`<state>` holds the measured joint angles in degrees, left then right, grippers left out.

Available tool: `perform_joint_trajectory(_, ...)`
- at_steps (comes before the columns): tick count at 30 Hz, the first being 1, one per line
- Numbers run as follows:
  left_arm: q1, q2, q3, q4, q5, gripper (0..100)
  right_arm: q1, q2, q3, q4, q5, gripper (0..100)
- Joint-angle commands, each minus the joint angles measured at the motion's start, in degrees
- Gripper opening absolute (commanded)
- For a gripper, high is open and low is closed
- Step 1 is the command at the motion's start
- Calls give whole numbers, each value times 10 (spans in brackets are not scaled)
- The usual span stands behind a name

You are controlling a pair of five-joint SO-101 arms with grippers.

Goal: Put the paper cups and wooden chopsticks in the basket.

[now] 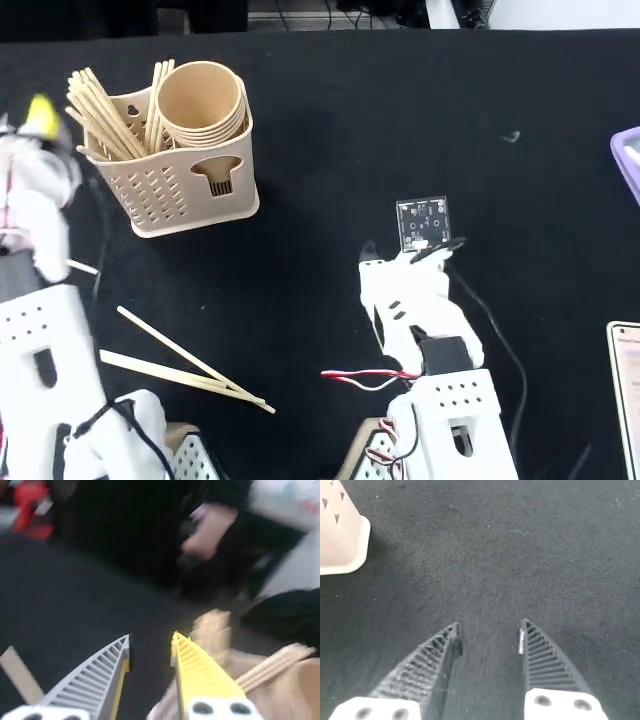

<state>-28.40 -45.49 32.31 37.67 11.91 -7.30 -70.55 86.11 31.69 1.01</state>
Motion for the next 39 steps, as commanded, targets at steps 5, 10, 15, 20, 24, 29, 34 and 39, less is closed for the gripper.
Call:
perform_joint_trajectory(5,-183,50,75,80,153,249,-8,-12,-2,-12,4,184)
perform_joint_trajectory(10,-192,231,53,72,170,245,-8,-12,-2,-12,4,184)
perform_joint_trajectory(15,-198,416,-71,78,250,245,-8,-12,-2,-12,4,184)
perform_joint_trajectory(20,-195,527,-168,115,260,245,-8,-12,-2,-12,4,184)
perform_joint_trajectory(24,-195,588,-224,117,260,245,-8,-12,-2,-12,4,184)
perform_joint_trajectory(29,-195,639,-252,115,258,221,-8,-12,-2,-12,4,184)
perform_joint_trajectory(34,-193,679,-276,114,257,96,-8,-12,-2,-12,4,184)
perform_joint_trajectory(39,-199,691,-284,118,257,50,-8,-12,-2,-12,4,184)
